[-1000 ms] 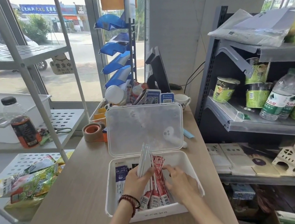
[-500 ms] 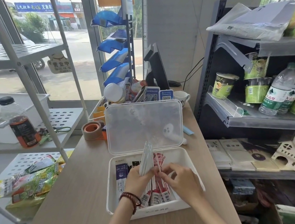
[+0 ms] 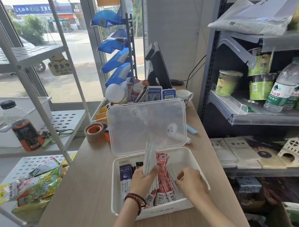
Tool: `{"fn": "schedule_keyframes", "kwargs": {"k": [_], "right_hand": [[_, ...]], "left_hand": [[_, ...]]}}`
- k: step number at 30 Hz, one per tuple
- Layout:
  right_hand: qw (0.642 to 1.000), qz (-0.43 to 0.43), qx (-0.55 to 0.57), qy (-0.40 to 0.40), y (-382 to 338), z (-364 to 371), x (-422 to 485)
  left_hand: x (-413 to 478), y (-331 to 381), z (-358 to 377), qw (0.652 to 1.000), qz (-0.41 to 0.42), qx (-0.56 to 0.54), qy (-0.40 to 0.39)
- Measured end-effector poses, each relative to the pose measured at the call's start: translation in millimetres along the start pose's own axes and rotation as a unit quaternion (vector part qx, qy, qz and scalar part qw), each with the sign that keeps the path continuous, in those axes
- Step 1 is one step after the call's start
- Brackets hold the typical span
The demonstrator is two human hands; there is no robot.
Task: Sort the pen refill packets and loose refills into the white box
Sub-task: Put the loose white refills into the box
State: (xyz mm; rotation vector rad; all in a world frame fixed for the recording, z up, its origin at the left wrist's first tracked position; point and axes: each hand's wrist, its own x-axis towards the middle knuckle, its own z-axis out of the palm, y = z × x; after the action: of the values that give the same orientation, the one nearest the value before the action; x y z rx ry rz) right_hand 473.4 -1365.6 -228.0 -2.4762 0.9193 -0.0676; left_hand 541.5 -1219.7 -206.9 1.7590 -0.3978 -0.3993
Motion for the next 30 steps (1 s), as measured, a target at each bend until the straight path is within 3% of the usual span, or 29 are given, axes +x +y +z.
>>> {"fn": "schedule_keyframes", "kwargs": {"k": [13,18,25,30], "right_hand": [[0.998,0.019,-0.053,0.003,3,7,2],[0.997,-0.029,0.050,0.046,2,5,-2],[0.967,-0.160,0.182,0.074,-1,-6,-11],[0.949,-0.216,0.223,0.046,-1,-8,-13]], "left_hand": [[0,-7,0,0.999,-0.041,0.003,-0.030],[1,-4,0,0.999,-0.048,-0.023,-0.012],[-3,-2,0,0.993,-0.056,-0.101,-0.015],[1,-4,-1,0.992,-0.041,-0.119,0.024]]}}
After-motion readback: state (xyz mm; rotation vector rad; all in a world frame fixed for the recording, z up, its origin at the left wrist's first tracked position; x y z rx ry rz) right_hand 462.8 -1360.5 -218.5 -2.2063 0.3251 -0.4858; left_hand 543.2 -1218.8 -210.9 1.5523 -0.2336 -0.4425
